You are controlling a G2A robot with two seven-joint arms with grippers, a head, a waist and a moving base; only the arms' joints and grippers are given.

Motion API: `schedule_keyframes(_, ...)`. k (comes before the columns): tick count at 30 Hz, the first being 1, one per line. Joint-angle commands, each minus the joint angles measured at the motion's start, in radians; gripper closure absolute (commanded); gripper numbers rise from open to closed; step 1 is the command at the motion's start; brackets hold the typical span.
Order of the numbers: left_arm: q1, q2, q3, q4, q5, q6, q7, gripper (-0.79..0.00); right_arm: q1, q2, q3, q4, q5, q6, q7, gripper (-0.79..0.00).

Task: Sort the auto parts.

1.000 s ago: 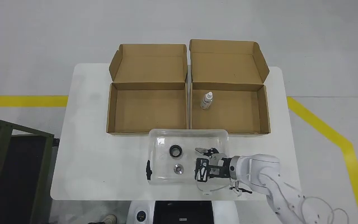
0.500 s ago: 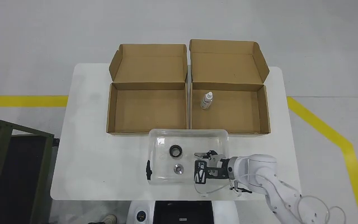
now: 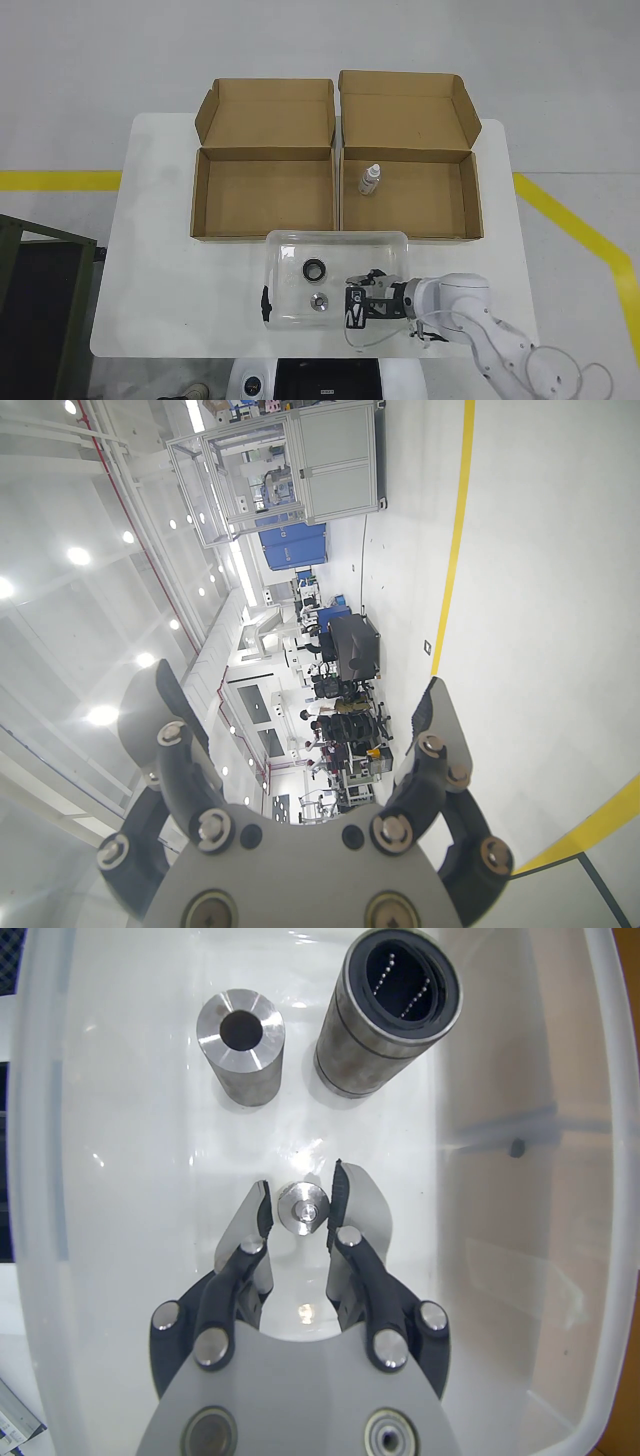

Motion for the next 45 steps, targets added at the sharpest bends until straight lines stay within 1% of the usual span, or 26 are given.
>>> schedule_keyframes(1, 0.000, 0.000, 0.000, 0.000, 0.000, 0.000, 0.000, -0.785, 0.005, 0.000, -0.004, 0.006, -0.001, 0.002, -0.002, -0.089)
schedule_keyframes(2, 0.000, 0.000, 0.000, 0.000, 0.000, 0.000, 0.000, -0.785, 0.008, -0.001, -0.006, 0.008, 0.001, 0.004, -0.004, 0.000)
schedule_keyframes(7, 0.000, 0.000, 0.000, 0.000, 0.000, 0.000, 0.000, -0.785, 0.024, -0.001, -0.004, 0.009, 0.020, 0.007, -0.003, 0.000)
schedule_keyframes(12, 0.000, 0.000, 0.000, 0.000, 0.000, 0.000, 0.000, -0.785, 0.013, 0.003, 0.030, -0.004, 0.091, 0.010, -0.016, 0.000)
schedule_keyframes(23, 0.000, 0.000, 0.000, 0.000, 0.000, 0.000, 0.000, -0.785, -0.033, 0.017, 0.154, -0.127, 0.340, 0.045, -0.035, 0.000)
schedule_keyframes(28, 0.000, 0.000, 0.000, 0.000, 0.000, 0.000, 0.000, -0.785, -0.047, 0.016, 0.196, -0.142, 0.511, 0.128, -0.059, 0.000)
schedule_keyframes(31, 0.000, 0.000, 0.000, 0.000, 0.000, 0.000, 0.000, -0.785, -0.054, 0.017, 0.222, -0.140, 0.560, 0.182, -0.072, 0.000)
schedule_keyframes(38, 0.000, 0.000, 0.000, 0.000, 0.000, 0.000, 0.000, -0.785, -0.096, 0.015, 0.291, -0.116, 0.754, 0.307, -0.132, 0.000)
schedule_keyframes(45, 0.000, 0.000, 0.000, 0.000, 0.000, 0.000, 0.000, -0.785, -0.121, 0.012, 0.349, -0.101, 0.862, 0.400, -0.177, 0.000)
